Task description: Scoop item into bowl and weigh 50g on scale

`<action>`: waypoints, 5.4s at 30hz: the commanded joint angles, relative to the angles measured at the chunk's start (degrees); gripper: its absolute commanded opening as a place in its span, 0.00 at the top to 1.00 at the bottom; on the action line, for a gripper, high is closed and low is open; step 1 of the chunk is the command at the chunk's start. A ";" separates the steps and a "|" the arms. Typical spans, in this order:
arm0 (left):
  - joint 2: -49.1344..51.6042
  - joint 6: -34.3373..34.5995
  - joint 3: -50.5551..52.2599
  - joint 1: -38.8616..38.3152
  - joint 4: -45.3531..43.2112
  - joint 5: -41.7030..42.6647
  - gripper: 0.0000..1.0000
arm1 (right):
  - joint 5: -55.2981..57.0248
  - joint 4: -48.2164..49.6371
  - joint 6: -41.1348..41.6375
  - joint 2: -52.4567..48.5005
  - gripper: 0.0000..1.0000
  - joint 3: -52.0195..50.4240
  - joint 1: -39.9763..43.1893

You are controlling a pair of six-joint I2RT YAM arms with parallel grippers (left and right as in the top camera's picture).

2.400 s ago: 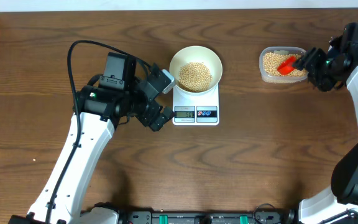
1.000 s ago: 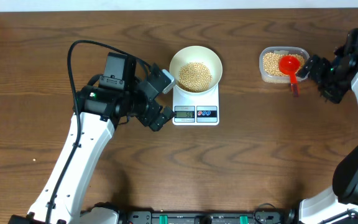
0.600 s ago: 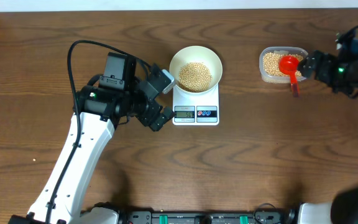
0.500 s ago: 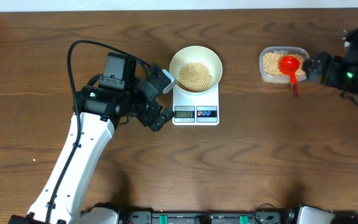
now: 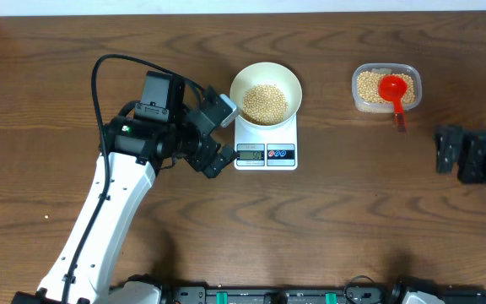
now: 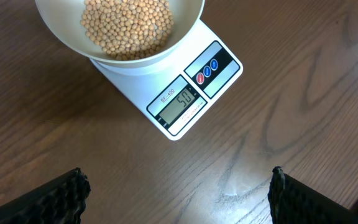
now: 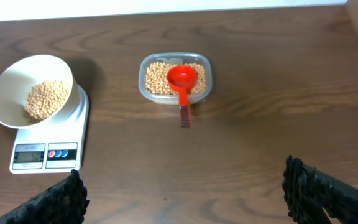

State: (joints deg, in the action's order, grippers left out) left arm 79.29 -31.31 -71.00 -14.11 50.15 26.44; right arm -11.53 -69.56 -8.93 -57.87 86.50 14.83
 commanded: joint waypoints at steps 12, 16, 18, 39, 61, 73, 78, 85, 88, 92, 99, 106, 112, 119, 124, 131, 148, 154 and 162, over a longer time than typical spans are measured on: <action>-0.50 0.48 -1.14 -0.11 0.17 -0.13 0.06 | 2.21 -4.46 -1.22 4.28 0.01 0.39 0.50; -0.50 0.50 -1.14 -0.11 0.17 -0.13 0.05 | 2.25 -2.14 -1.27 3.37 0.01 0.37 0.50; -0.50 0.50 -1.14 -0.11 0.17 -0.13 0.06 | 2.89 -0.26 -1.27 2.49 0.01 -0.17 0.50; -0.50 0.50 -1.11 -0.11 0.17 -0.13 0.06 | 1.79 62.82 -0.76 17.86 0.01 -49.00 -5.77; -0.50 0.48 -1.14 -0.11 0.17 -0.13 0.06 | 8.59 70.49 1.68 48.94 0.01 -81.61 -9.77; -0.50 0.48 -1.14 -0.11 0.17 -0.13 0.06 | 11.45 65.09 1.51 57.42 0.01 -86.18 -11.93; -0.50 0.48 -1.14 -0.11 0.20 -0.13 0.06 | 11.41 65.26 1.57 57.59 0.01 -86.18 -11.93; -0.50 0.50 -1.14 -0.11 0.17 -0.13 0.06 | 11.39 65.26 1.57 57.59 0.01 -86.18 -11.93; -0.50 0.50 -1.14 -0.11 0.17 -0.13 0.06 | 11.39 65.26 1.57 57.59 0.01 -86.18 -11.93; -0.50 0.50 -1.14 -0.11 0.17 -0.13 0.06 | 11.39 65.26 1.57 57.59 0.01 -86.18 -11.93; -0.50 0.50 -1.11 -0.11 0.20 -0.13 0.06 | 11.39 65.26 1.57 57.59 0.01 -86.18 -11.93; -0.50 0.50 -1.14 -0.11 0.17 -0.13 0.06 | 11.39 65.26 1.57 57.59 0.01 -86.18 -11.93; -0.50 0.50 -1.14 -0.11 0.17 -0.13 0.06 | 11.39 65.26 1.57 57.59 0.01 -86.18 -11.93; -0.50 0.48 -1.14 -0.11 0.17 -0.13 0.06 | 11.39 65.26 1.57 57.59 0.01 -86.18 -11.93; -0.50 0.48 -1.14 -0.11 0.17 -0.13 0.05 | 11.39 65.26 1.57 57.59 0.01 -86.18 -11.93; -0.50 0.48 -1.14 -0.11 0.17 -0.13 0.06 | 11.39 65.26 1.57 57.59 0.01 -86.18 -11.93; -0.50 0.50 -1.14 -0.11 0.17 -0.13 0.06 | 11.39 65.26 1.57 57.59 0.01 -86.18 -11.93; -0.55 0.48 -1.14 -0.11 0.17 -0.13 0.06 | 11.39 65.26 1.57 57.59 0.01 -86.18 -11.93; -0.74 0.48 -1.11 -0.11 0.17 -0.13 0.05 | 11.39 65.26 1.57 57.59 0.01 -86.18 -11.93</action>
State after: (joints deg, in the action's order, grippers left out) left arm 79.29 -31.31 -71.02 -14.11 50.17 26.44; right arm -0.99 -4.05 -7.97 -0.71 0.43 3.18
